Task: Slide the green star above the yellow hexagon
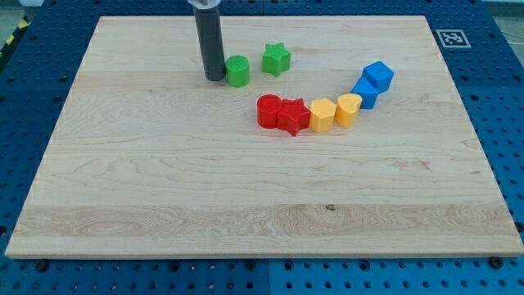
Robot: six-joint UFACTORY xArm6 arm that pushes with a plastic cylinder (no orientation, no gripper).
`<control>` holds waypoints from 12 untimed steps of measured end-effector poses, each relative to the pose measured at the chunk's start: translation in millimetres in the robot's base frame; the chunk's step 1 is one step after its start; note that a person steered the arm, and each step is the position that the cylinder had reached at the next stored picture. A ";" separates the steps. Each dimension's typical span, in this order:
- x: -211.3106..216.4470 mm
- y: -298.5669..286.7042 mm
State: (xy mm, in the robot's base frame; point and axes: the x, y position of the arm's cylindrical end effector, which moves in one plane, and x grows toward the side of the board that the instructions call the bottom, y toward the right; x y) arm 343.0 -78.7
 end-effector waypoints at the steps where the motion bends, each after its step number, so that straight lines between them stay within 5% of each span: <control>1: -12.9 -14.8; 7: -39.6 17.2; 10: -41.8 102.1; 12: -32.8 103.5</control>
State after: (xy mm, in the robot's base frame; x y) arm 310.2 24.8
